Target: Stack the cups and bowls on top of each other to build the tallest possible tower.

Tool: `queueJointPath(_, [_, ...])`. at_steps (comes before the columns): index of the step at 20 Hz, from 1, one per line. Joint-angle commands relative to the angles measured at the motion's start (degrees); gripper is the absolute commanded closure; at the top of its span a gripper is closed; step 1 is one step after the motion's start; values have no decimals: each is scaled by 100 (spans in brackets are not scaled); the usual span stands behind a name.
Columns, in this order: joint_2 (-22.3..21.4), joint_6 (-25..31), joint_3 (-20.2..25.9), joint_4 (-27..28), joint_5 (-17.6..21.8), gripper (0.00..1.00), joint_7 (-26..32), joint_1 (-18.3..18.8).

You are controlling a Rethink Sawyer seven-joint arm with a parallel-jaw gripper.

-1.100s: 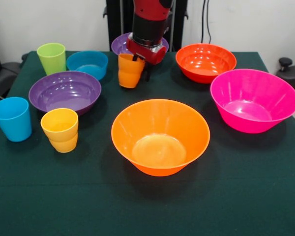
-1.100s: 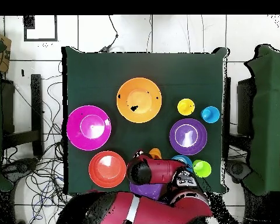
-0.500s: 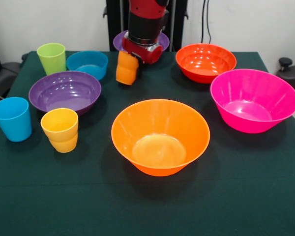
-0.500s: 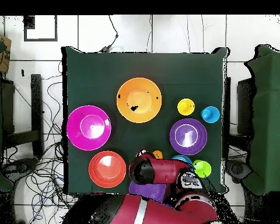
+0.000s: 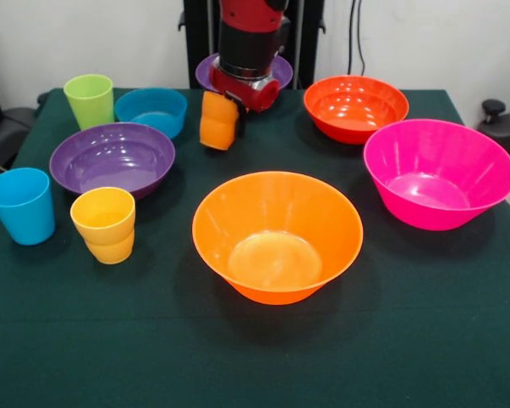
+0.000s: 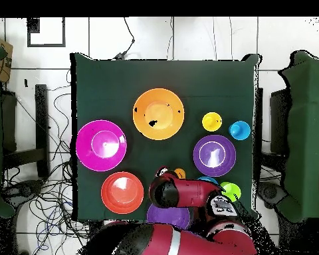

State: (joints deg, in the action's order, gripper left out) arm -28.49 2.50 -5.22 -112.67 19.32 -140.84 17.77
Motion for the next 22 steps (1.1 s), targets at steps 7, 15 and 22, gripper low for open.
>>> queueJointPath(7, [-1054,1051,1101,129,-148,100,155,250])
queueJointPath(15, [-1391,2055,1327,400,-471,100,269,270])
queueJointPath(22, [-1541,3019,1477,883,-731,100,326,191])
